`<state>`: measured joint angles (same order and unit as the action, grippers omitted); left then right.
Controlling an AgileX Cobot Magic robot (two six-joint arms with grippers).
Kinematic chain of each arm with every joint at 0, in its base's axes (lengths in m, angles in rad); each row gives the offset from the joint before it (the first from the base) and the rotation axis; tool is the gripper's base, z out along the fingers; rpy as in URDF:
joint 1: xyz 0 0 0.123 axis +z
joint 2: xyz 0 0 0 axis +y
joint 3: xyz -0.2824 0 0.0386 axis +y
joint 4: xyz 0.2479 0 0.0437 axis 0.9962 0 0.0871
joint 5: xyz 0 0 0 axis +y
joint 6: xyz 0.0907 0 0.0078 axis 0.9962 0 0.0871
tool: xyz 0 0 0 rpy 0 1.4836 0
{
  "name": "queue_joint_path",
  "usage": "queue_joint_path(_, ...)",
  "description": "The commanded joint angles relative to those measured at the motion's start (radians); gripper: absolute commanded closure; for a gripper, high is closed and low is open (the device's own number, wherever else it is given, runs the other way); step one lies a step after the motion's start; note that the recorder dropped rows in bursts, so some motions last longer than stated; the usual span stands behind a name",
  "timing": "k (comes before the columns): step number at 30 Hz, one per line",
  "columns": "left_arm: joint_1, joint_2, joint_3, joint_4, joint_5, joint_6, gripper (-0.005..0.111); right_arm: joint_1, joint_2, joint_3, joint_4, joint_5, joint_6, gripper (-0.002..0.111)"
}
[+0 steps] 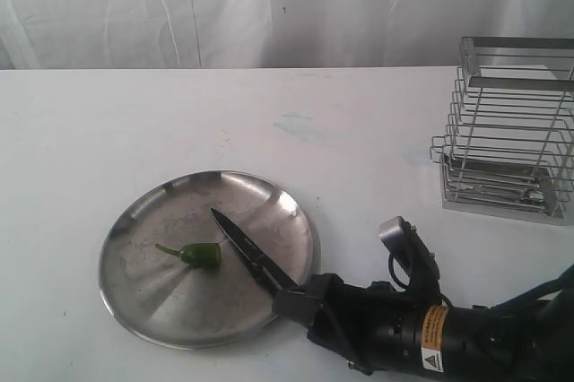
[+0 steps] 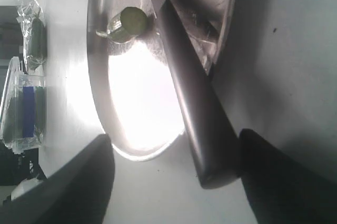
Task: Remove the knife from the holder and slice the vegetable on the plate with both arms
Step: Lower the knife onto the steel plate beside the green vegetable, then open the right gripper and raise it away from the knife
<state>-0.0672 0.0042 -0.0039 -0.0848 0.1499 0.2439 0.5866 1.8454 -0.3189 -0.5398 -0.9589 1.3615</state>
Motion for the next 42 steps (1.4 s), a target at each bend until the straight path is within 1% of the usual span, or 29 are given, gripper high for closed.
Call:
queue_joint_path(1, -0.005, -0.004, 0.004, -0.01, -0.001, -0.003, 0.107, 0.0, -0.016, -0.011, -0.007, 0.102, -0.016, 0.046)
queue_joint_path(3, -0.005, -0.004, 0.004, -0.01, -0.001, -0.003, 0.107, 0.0, -0.041, -0.011, 0.005, 0.151, -0.016, 0.046)
queue_joint_path(7, -0.005, -0.004, 0.004, -0.01, -0.001, -0.003, 0.107, 0.0, -0.109, -0.011, 0.002, 0.371, -0.03, 0.046)
queue_joint_path(9, -0.005, -0.004, 0.004, -0.01, -0.001, -0.003, 0.107, 0.0, -0.141, -0.011, -0.01, 0.442, -0.053, 0.046)
queue_joint_path(14, -0.005, -0.004, 0.004, -0.01, -0.001, -0.003, 0.107, 0.0, -0.234, -0.023, -0.05, 0.438, -0.058, 0.046)
queue_joint_path(16, -0.005, -0.004, 0.004, -0.01, -0.001, -0.003, 0.107, 0.0, -0.273, -0.051, -0.072, 0.477, -0.058, 0.046)
queue_joint_path(19, -0.005, -0.004, 0.004, -0.01, -0.001, -0.003, 0.107, 0.0, -0.316, -0.131, -0.172, 0.65, -0.034, 0.046)
queue_joint_path(21, -0.016, -0.004, 0.004, -0.01, -0.001, -0.003, 0.107, 0.0, -0.332, -0.187, -0.268, 0.76, 0.034, 0.046)
queue_joint_path(23, -0.035, -0.004, 0.004, -0.01, -0.001, -0.003, 0.107, 0.0, -0.336, -0.242, -0.378, 0.824, 0.126, 0.046)
queue_joint_path(26, -0.059, -0.004, 0.004, -0.01, -0.001, -0.003, 0.107, 0.0, -0.335, -0.309, -0.53, 0.82, 0.287, 0.046)
queue_joint_path(28, -0.071, -0.004, 0.004, -0.01, -0.001, -0.003, 0.107, -0.002, -0.332, -0.355, -0.633, 0.79, 0.353, 0.046)
queue_joint_path(33, -0.085, -0.004, 0.004, -0.01, -0.001, -0.003, 0.107, -0.004, -0.334, -0.419, -0.773, 0.787, 0.336, 0.046)
queue_joint_path(34, -0.085, -0.004, 0.004, -0.01, -0.001, -0.003, 0.107, -0.004, -0.336, -0.424, -0.858, 0.815, 0.334, 0.049)
queue_joint_path(36, -0.085, -0.004, 0.004, -0.01, -0.001, -0.003, 0.107, -0.004, -0.336, -0.424, -0.966, 0.833, 0.336, 0.054)
queue_joint_path(38, -0.085, -0.004, 0.004, -0.01, -0.001, -0.003, 0.107, -0.004, -0.336, -0.424, -1.029, 0.829, 0.345, 0.063)
queue_joint_path(39, -0.085, -0.004, 0.004, -0.01, -0.001, -0.003, 0.107, -0.004, -0.336, -0.424, -1.093, 0.839, 0.338, 0.07)
queue_joint_path(40, -0.085, -0.004, 0.004, -0.01, -0.001, -0.003, 0.107, -0.004, -0.336, -0.424, -1.205, 0.865, 0.305, 0.08)
queue_joint_path(41, -0.085, -0.004, 0.004, -0.01, -0.001, -0.003, 0.107, -0.004, -0.336, -0.424, -1.205, 0.872, 0.249, 0.085)
queue_joint_path(42, -0.085, -0.004, 0.004, -0.01, -0.001, -0.003, 0.107, -0.004, -0.343, -0.424, -1.205, 0.854, 0.087, 0.094)
